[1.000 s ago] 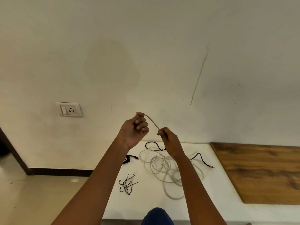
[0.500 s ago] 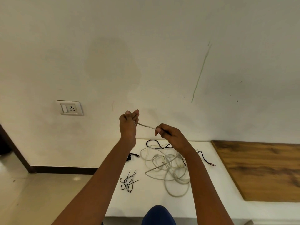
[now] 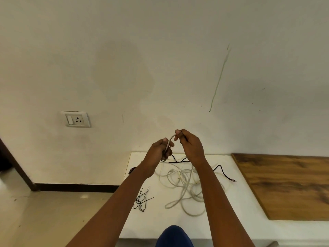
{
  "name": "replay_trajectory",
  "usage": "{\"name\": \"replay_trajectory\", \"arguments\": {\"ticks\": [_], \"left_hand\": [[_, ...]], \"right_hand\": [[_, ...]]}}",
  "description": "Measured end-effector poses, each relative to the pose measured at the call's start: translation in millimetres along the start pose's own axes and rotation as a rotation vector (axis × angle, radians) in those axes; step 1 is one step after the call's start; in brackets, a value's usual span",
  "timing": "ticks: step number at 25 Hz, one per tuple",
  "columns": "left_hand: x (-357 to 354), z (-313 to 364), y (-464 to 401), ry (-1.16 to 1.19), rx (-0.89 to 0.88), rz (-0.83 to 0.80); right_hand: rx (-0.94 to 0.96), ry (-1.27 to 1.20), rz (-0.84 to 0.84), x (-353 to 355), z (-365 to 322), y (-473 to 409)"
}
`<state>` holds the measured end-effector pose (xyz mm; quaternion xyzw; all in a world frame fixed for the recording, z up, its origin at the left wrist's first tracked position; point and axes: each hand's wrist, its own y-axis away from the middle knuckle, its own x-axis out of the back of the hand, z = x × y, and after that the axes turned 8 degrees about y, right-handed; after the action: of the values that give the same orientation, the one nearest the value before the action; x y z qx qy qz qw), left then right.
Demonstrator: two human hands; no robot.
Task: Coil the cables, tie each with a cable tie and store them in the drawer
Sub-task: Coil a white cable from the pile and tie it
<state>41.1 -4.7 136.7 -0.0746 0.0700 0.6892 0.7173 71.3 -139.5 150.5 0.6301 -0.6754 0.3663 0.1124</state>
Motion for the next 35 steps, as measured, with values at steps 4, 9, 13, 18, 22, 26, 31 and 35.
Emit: {"name": "replay_trajectory", "arguments": {"ticks": [4,9,13,18,22,26,31,35], "left_hand": [[-1.0,12.6,5.3,0.659,0.296,-0.231],[1.1,35.1,0.3,1.069,0.235,-0.308],[13.7,59.8,-14.4,1.15,0.033,-0.091],[38.1,67.0,-27.5,1.0,-0.119,0.299],[31.4,47.7,-25.3,0.604,-0.124,0.413],[14.7,17.9,-16.7,0.07,-0.119,0.23],[4.6,-0.1,-2.6,-0.079,-0.006,0.043],[4.6,-5.8,5.5,0.246,0.15,-0.067]], "right_hand": [[-0.08,0.07,0.004,-6.2,5.8,-0.1],[-0.035,-0.082,-0.078,-8.3,7.8,3.1],[-0.061,-0.111,-0.181,-7.1,13.6,12.5],[-0.028,-0.083,-0.371,1.3,20.9,27.6],[0.057,-0.097,-0.475,9.4,13.5,32.2],[0.154,-0.089,-0.382,13.5,0.5,24.9],[0.158,-0.025,-0.192,10.4,-2.3,12.9],[0.159,-0.092,-0.057,6.0,-0.3,6.3]]}}
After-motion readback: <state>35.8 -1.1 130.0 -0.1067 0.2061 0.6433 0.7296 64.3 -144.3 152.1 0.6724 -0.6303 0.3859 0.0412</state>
